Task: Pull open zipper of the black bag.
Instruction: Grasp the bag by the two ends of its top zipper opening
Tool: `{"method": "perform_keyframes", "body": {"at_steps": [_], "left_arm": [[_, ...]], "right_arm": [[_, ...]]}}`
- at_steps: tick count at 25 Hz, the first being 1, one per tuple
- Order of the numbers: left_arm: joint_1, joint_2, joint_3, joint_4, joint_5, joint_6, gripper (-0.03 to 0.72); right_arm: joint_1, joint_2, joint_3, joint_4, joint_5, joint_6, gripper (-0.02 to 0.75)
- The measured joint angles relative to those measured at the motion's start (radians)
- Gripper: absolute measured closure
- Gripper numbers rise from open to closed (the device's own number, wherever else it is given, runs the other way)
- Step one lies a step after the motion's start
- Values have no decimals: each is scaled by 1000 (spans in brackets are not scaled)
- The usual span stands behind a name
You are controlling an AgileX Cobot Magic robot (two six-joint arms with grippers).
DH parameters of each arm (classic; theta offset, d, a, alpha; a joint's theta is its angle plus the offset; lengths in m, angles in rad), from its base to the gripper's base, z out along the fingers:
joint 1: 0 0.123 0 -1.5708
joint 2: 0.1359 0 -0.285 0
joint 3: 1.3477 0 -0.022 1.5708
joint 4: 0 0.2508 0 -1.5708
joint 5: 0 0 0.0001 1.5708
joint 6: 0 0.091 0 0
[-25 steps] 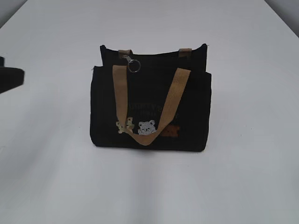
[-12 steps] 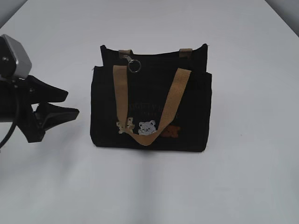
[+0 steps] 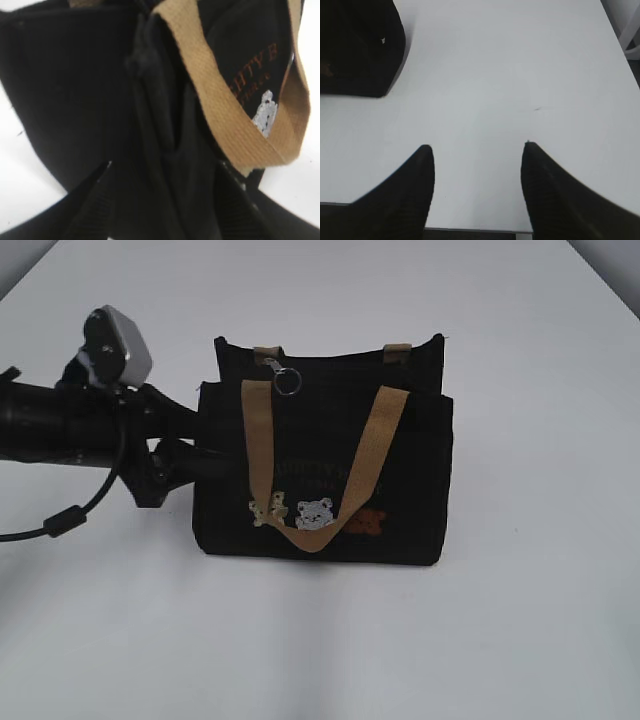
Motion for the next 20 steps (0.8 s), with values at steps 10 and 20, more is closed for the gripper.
{"method": "perform_keyframes", "body": {"at_steps": [10, 20], "left_arm": [[-65, 77, -71, -3, -18, -28, 622], [-65, 77, -71, -3, -18, -29, 622]], "right_arm": [[0, 632, -79, 586, -340, -672, 303], [207, 1390, -492, 923, -539, -1523, 316]]}}
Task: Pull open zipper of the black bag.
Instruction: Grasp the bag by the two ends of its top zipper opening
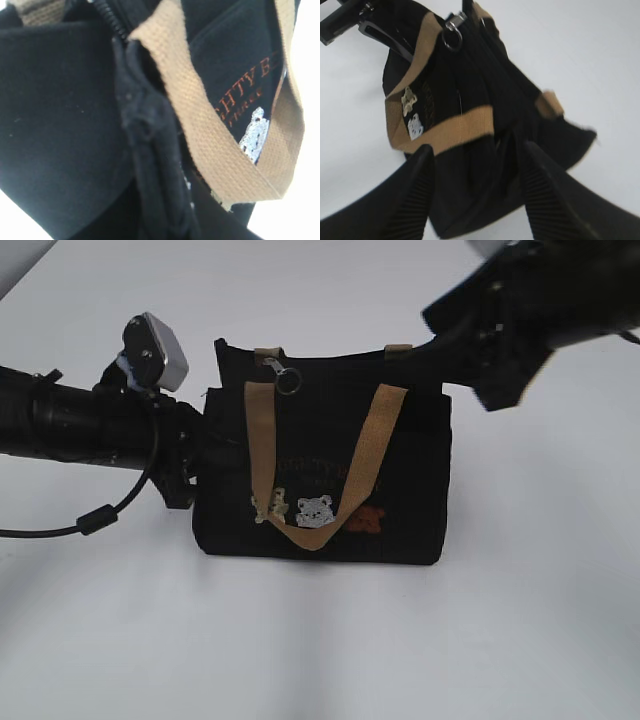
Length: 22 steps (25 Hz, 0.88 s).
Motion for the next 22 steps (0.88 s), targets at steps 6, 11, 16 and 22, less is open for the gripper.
{"method": "perform_keyframes", "body": {"at_steps": [6, 11, 16, 22], "left_arm": [[0, 0, 0, 0, 0, 0, 622], [0, 0, 0, 0, 1, 0, 622], [0, 0, 0, 0, 1, 0, 622], [0, 0, 0, 0, 0, 0, 622]], "right_arm": [[136, 253, -204, -4, -79, -94, 317], [203, 354, -261, -4, -133, -108, 317], [265, 409, -263, -8, -206, -119, 382], [282, 413, -266, -8, -255, -79, 736]]}}
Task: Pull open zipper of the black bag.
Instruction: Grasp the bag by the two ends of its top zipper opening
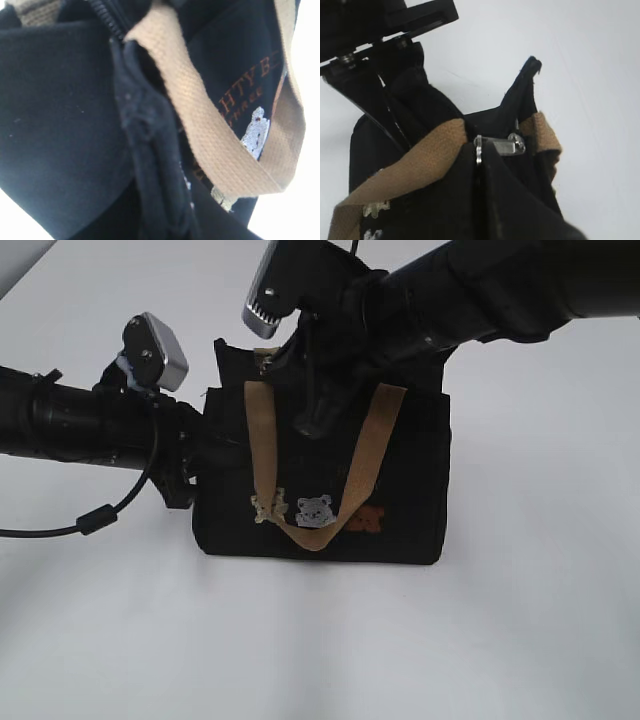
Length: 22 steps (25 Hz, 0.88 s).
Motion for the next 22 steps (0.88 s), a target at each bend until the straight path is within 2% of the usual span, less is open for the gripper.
{"method": "perform_keyframes", "body": {"at_steps": [5, 9, 11, 15, 17, 19, 21, 22], "left_arm": [[-1, 0, -1, -1, -11, 0, 622], [-3, 0, -2, -8, -15, 0, 622], [-3, 0, -2, -8, -18, 0, 622], [-3, 0, -2, -9, -27, -3, 622], [-4, 0, -2, -9, -46, -47, 582], [-4, -3, -2, -9, -90, -153, 451], [-4, -20, -2, 22, -148, -377, 309], [-4, -40, -2, 93, -171, -499, 253]], "right_arm": [[-80, -53, -1, 0, 31, 183, 738], [-231, -117, -1, -24, 216, 350, 738], [-316, -137, -1, -73, 323, 444, 738], [-412, -150, -1, -144, 449, 594, 733], [-415, -153, -1, -157, 478, 652, 672], [-415, -166, -1, -162, 507, 715, 512], [-415, -189, -1, -169, 551, 772, 360], [-415, -206, -1, -176, 586, 798, 311]]}}
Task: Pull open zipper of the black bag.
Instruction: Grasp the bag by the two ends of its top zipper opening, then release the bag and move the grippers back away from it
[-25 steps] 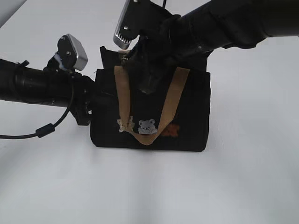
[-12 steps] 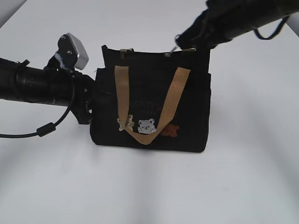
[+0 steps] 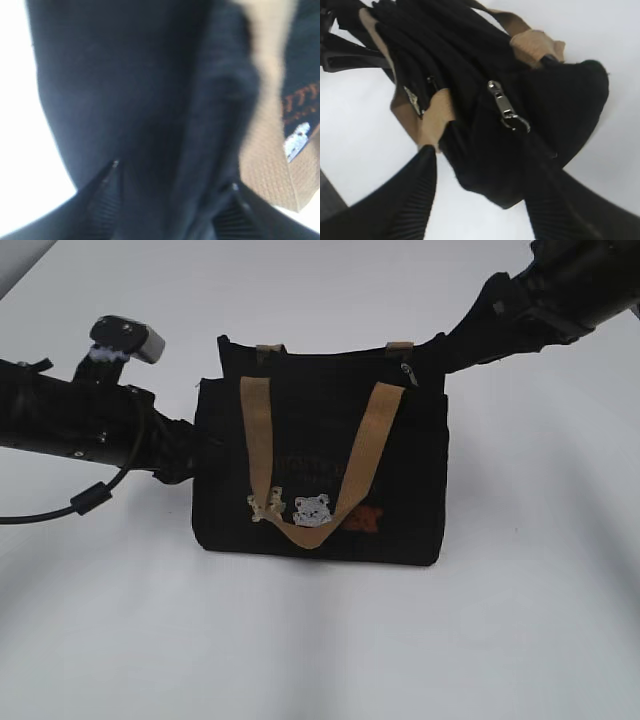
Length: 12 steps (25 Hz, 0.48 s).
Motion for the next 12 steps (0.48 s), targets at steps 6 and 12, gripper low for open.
{"method": "perform_keyframes", "body": {"at_steps": [6, 12], "left_arm": [[3, -173, 4, 581, -39, -932, 276], [35, -386, 64, 987, -21, -1447, 344]], "right_arm": [[0, -134, 2, -221, 179, 351, 309], [0, -387, 192, -554, 271, 611, 327]]}}
